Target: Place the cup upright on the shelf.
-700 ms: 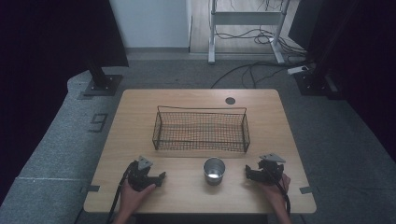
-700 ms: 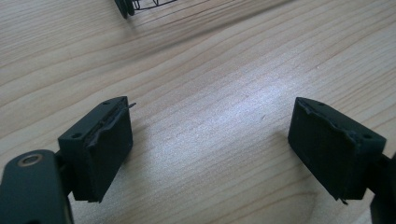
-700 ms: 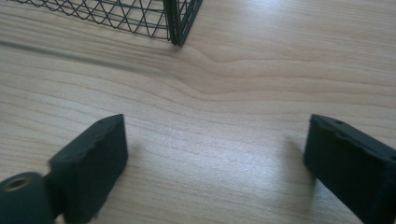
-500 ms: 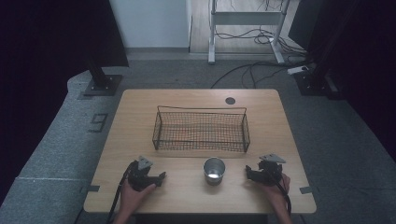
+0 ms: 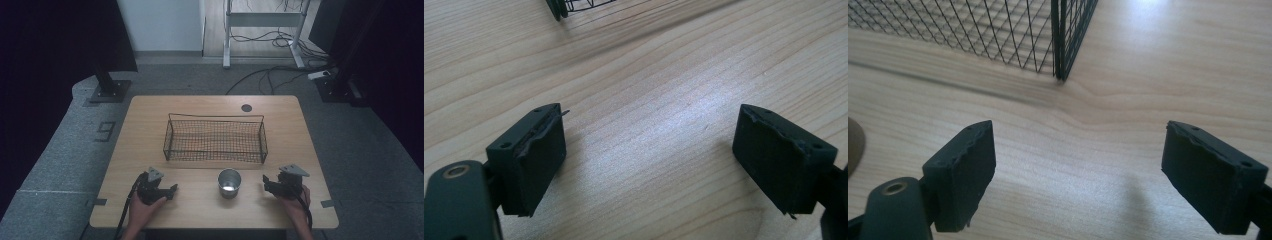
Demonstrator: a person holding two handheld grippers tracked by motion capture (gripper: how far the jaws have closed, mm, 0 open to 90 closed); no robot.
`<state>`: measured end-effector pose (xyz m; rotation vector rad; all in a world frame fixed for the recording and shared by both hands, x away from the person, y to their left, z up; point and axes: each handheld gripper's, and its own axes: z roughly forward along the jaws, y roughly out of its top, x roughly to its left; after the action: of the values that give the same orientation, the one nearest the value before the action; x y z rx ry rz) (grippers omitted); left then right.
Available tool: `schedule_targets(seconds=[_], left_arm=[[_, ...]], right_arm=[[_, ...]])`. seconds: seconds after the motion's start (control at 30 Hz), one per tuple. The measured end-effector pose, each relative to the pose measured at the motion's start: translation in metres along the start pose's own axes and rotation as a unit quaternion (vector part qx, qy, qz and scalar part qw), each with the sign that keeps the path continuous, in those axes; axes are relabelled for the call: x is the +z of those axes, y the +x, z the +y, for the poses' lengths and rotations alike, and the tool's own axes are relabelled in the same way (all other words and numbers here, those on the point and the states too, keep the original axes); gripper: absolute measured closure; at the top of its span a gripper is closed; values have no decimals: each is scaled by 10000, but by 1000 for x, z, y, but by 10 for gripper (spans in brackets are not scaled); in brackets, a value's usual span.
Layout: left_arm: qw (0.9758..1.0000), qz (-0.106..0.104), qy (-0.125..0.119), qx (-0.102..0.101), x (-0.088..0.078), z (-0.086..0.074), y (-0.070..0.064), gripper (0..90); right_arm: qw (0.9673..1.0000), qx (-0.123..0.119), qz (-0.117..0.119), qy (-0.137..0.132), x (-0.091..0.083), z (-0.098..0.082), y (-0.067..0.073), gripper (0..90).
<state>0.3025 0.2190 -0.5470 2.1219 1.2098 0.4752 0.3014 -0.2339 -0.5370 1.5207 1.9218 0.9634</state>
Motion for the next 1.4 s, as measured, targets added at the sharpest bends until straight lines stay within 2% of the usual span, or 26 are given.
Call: schedule_targets(seconds=[0.3,0.57,0.7,0.83,1.13,1.4], left_arm=[[10000,3,8,-1,1,1,0,137],[10000,1,5,-2,1,1,0,137],[10000,5,4,-2,1,1,0,137],[10000,4,3,-7,1,2,-1,137],[10000,3,4,-7,1,2,-1,137],[10000,11,3,-14,2,2,-1,137]], right_arm=[[9997,8,145,-181,-12,6,2,138],[9982,-104,432,-400,-27,13,15,139],[9976,-200,450,-482,-33,16,21,140],[9960,-287,583,-607,-42,21,30,140],[9934,-415,775,-736,-50,25,43,140],[9913,-513,951,-754,-51,27,56,139]])
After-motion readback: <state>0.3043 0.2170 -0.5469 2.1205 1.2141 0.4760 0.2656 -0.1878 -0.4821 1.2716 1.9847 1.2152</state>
